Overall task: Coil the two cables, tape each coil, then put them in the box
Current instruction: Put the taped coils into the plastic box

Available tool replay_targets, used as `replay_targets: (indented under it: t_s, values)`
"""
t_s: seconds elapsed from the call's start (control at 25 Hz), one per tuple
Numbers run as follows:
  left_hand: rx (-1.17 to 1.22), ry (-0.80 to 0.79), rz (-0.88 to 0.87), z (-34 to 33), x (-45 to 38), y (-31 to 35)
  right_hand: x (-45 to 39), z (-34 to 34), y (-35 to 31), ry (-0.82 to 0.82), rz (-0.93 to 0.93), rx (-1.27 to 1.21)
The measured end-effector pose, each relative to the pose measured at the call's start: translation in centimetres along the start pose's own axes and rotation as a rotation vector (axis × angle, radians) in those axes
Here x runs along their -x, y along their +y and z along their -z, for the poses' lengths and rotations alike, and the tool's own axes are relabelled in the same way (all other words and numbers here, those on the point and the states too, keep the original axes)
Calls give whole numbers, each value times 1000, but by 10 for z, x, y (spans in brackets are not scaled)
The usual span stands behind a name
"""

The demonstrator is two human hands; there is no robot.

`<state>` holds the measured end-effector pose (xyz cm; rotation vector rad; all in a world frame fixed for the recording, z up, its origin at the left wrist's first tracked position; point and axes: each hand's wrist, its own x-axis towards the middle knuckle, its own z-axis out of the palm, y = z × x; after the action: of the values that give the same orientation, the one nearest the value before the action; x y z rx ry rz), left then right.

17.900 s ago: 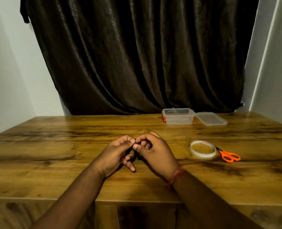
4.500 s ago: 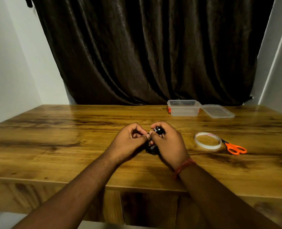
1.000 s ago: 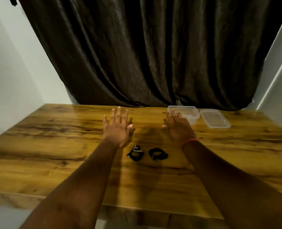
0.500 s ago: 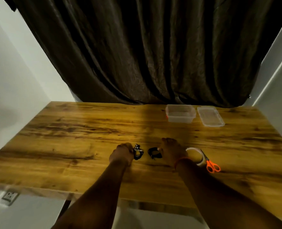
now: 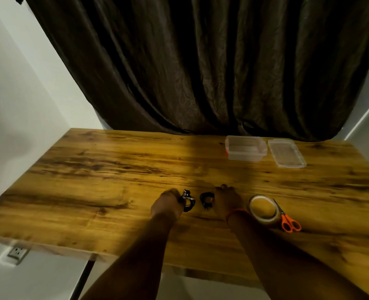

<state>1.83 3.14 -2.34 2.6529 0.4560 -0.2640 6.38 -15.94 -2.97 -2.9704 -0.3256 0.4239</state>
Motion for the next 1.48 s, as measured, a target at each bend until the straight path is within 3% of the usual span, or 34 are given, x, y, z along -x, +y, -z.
replay_targets:
  t_s: [0.28, 0.68, 0.84, 1.12, 1.28, 1.48]
  values:
    - [-126, 12, -90, 3, -3, -2, -7, -2, -6, 1, -81, -124]
    - [-93, -87, -82, 9, -18, -13, -7, 3, -16, 21, -131, -227]
    - [-24, -129, -213, 12, -42, -10, -3, 19, -11, 106, -178, -368]
    - [238, 20, -192, 7, -78, 123, -31, 91, 97, 318, -346, -689]
    - [166, 96, -209, 12, -87, 202, -66, 132, 160, 316, -338, -700]
    - [69, 158, -173, 24, -131, 236, -113, 150, 180, 281, -285, -595]
